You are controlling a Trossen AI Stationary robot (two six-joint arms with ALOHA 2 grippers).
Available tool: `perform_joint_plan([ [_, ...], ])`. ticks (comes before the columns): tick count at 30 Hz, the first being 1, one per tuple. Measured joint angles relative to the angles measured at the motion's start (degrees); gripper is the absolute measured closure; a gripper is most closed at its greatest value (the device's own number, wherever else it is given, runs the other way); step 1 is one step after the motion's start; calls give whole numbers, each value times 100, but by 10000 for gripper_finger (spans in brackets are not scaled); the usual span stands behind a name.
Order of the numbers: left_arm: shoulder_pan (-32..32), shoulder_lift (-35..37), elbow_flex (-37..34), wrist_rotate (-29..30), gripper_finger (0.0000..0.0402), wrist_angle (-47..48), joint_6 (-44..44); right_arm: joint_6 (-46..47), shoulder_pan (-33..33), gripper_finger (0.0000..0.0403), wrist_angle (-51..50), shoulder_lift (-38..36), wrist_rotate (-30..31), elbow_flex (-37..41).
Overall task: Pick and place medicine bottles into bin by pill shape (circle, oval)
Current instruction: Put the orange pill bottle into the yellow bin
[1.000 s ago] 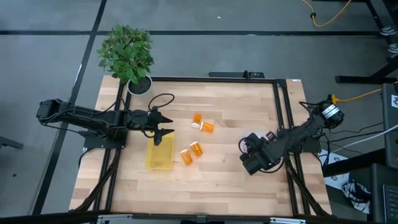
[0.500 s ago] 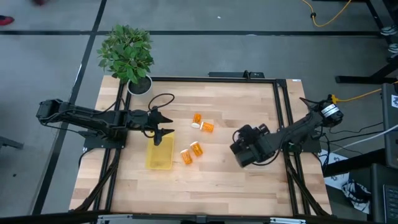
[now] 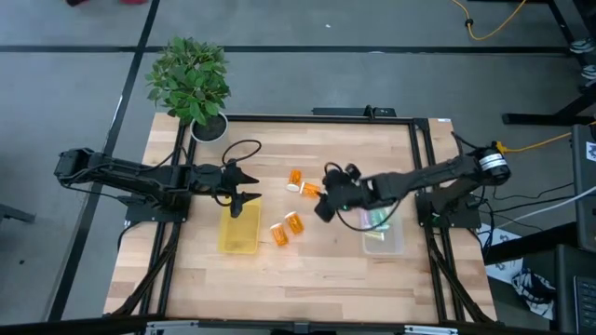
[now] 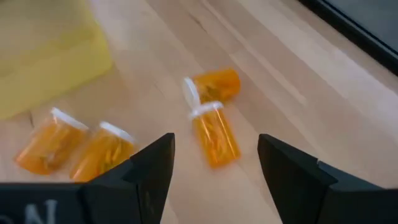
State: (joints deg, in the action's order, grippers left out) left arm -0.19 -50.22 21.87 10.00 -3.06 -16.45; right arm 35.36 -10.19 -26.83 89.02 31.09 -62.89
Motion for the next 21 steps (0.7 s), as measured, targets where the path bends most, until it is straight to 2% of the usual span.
perform_joint_plan([
  [3,0,-2,0,0,172,1,2,-383,302,169,261,46,-305,-2],
  [8,-1,-2,0,0,172,52,0,-668,577,169,181,89,-372,34],
  [16,-1,-2,0,0,172,84,-2,-463,763,169,290,89,-429,227],
  [21,1,-2,0,0,172,82,-4,-887,978,169,409,150,-1170,229],
])
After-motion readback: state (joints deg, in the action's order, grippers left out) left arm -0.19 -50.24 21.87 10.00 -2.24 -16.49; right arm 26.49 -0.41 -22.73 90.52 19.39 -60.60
